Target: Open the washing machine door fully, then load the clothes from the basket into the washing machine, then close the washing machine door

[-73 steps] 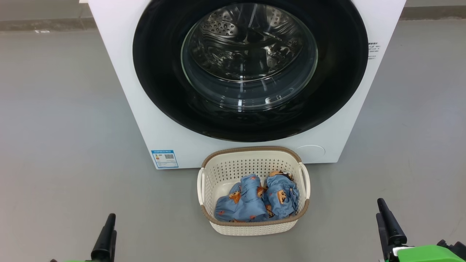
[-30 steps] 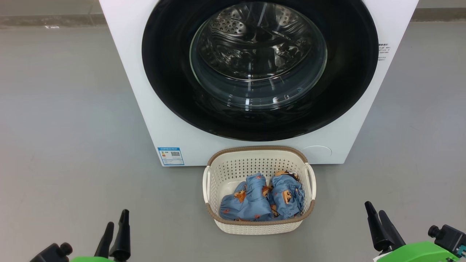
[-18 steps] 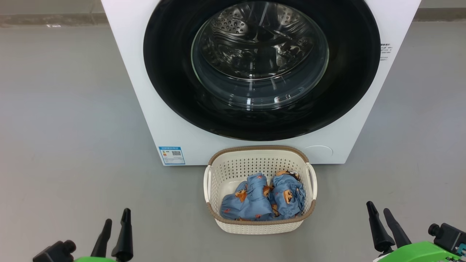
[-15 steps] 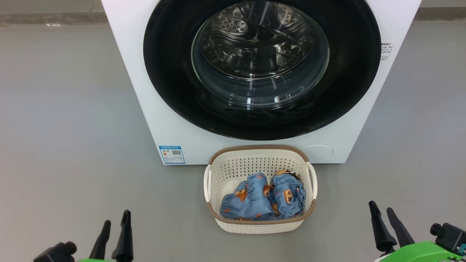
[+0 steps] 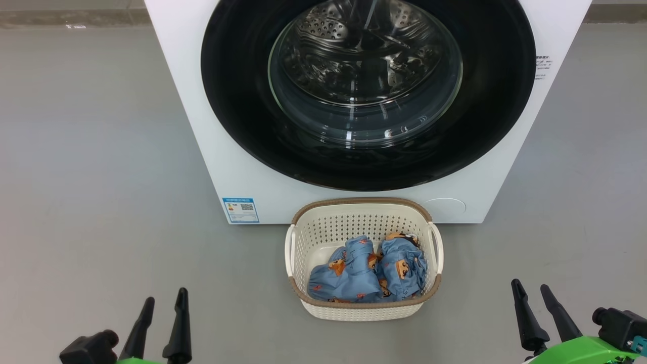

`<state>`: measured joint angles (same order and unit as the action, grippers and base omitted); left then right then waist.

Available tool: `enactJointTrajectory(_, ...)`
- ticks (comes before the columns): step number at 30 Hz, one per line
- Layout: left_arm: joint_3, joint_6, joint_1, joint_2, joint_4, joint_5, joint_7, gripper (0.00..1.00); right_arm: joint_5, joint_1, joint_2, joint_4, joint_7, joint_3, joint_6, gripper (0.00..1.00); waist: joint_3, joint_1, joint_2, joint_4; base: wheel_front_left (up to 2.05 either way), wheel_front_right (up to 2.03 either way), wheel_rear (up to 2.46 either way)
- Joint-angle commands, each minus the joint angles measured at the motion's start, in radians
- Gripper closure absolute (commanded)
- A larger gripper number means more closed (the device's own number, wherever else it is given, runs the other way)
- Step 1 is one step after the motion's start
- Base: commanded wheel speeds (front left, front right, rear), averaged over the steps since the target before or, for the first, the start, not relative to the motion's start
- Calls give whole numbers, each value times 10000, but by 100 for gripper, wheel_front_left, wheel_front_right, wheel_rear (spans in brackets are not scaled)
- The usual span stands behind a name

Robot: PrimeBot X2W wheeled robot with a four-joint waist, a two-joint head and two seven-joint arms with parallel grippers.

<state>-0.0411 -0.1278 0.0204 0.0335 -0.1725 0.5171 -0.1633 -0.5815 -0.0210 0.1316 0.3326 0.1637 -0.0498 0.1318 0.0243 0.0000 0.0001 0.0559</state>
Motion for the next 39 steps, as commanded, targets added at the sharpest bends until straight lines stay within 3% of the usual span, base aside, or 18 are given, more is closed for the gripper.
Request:
enactJointTrajectory(1,211,-22,-212,140,347,-404,-183,0,428,-42,189,-280,185,99,-9,0,3,0,-1,19,0,0,0)
enactJointTrajectory(29,166,-29,-105,172,534,-3496,-978,0,3355,191,409,-305,974,-52,-11,0,-32,0,-1,192,0,0,0)
enactJointTrajectory(39,250,-29,-98,169,436,-3438,-985,0,3383,285,320,-339,981,-182,-11,0,-65,0,-1,140,0,0,0)
